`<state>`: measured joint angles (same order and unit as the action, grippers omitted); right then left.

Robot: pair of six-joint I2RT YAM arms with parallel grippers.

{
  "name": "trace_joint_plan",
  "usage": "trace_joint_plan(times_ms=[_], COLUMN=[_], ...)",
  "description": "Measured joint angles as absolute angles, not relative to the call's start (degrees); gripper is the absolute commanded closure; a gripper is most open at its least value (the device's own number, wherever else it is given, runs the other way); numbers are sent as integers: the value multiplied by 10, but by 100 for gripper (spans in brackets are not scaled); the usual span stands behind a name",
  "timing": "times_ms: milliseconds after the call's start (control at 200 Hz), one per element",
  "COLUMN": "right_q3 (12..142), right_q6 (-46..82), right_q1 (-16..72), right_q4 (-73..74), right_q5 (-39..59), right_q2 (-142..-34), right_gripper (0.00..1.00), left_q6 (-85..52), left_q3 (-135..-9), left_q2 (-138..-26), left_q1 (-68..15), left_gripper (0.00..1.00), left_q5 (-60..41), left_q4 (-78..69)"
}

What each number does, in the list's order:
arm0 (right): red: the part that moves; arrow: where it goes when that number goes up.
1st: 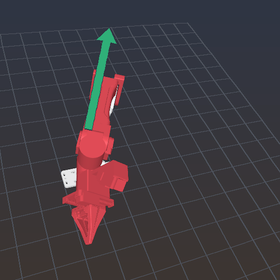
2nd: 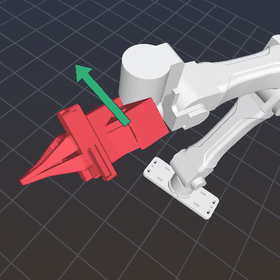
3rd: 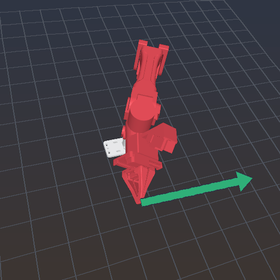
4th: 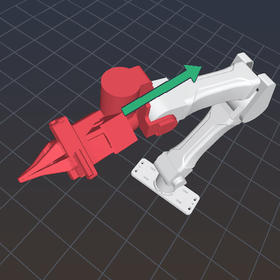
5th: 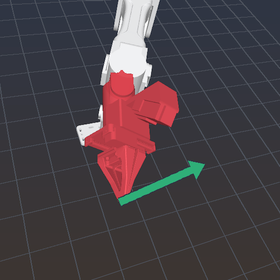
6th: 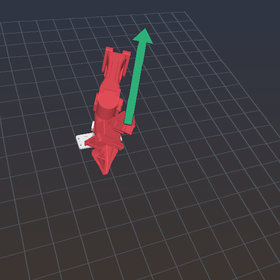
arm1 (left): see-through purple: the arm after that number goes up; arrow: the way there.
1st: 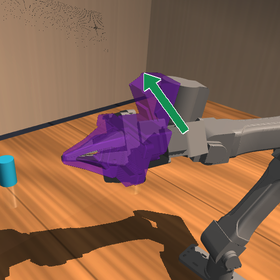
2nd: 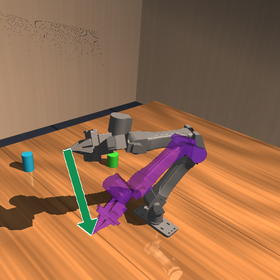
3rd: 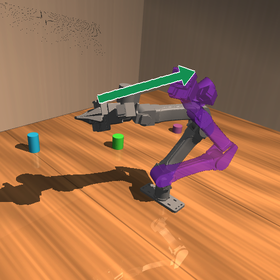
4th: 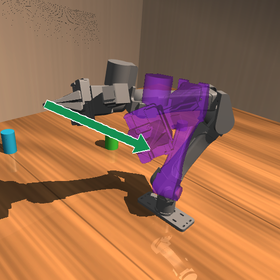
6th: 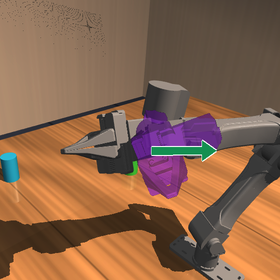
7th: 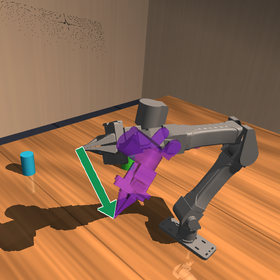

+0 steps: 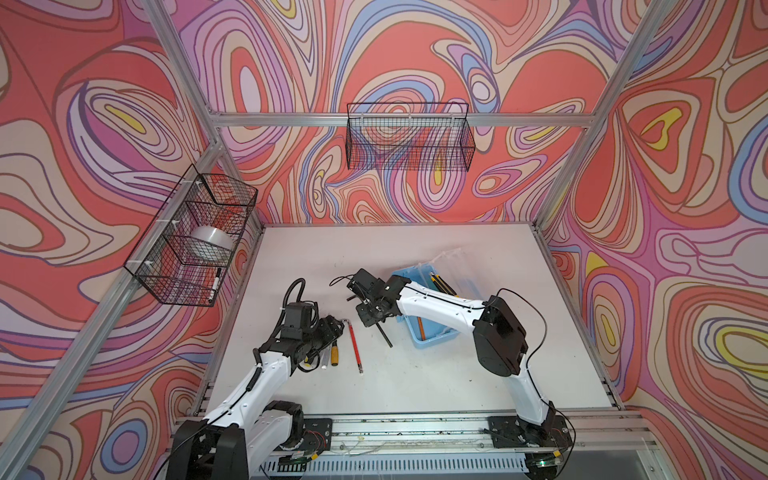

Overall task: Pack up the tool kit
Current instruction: 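Lift the black hex key with the right gripper and carry it over the box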

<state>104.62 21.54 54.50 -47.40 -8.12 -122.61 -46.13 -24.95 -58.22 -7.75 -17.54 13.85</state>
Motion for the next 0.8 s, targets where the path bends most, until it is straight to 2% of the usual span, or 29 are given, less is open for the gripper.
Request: trace_joint_plan(times_ms=[355,796], right_q3=[938,818], right_q6=[224,238], right_q1=[443,403], right_q4=[-480,-444], right_q5=[-137,-126], right_q2=[-1058,-1048], right_gripper=[100,100], left_q6=[-461,-460], left_q3=[-250,-250], left_q2=[-582,-583], left_q1=[-77,-77], left_gripper=[25,25], left_q5=[-173,-169], left_q4=[138,139])
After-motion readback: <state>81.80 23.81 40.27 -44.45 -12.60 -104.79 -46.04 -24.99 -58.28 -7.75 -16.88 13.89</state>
